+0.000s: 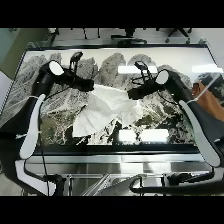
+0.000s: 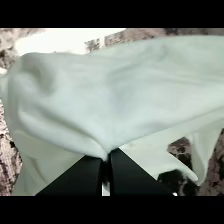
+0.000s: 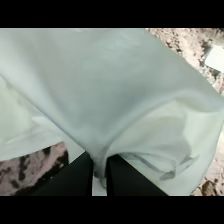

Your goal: Fold the shirts.

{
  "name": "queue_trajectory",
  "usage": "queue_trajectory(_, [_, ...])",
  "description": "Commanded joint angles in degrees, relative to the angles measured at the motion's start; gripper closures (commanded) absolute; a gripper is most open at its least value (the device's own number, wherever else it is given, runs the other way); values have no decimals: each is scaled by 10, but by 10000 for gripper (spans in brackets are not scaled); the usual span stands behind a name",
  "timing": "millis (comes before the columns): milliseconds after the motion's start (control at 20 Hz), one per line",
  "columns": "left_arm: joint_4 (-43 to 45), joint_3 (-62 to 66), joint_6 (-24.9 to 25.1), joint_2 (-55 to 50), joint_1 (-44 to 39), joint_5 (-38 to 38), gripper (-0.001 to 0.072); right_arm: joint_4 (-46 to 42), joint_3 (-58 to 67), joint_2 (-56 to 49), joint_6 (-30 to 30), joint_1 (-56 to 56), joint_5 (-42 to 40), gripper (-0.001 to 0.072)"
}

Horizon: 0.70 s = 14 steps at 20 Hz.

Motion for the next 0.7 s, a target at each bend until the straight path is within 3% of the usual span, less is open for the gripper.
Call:
queue_trajectory(0, [0, 69, 0, -90, 23, -60, 688, 14, 0, -55, 9, -24, -60, 654])
queue_trajectory(50, [0, 104, 0, -97, 34, -94, 687, 17, 8, -49, 9, -38, -52, 457])
queue_trajectory(100, [0, 138, 0, -99, 48, -131, 568, 17, 15, -38, 9, -52, -38, 210])
queue_trajectory(150, [-1, 161, -2, -95, 61, -161, 165, 17, 21, -22, 8, -70, -15, 86])
queue_trajectory(200, [0, 179, -16, -88, 72, -193, 15, 17, 22, -2, 8, -90, 9, 93])
queue_trajectory(300, [0, 172, -32, -60, 95, -232, 15, 11, 21, 34, 0, -130, 73, 92])
queue_trajectory(450, [1, 37, -31, 10, 111, -241, 16, -7, -19, 69, -1, -159, 147, 92])
queue_trajectory(650, [6, -227, 2, 101, 111, -195, 15, 28, -169, 88, -34, -145, 138, 92])
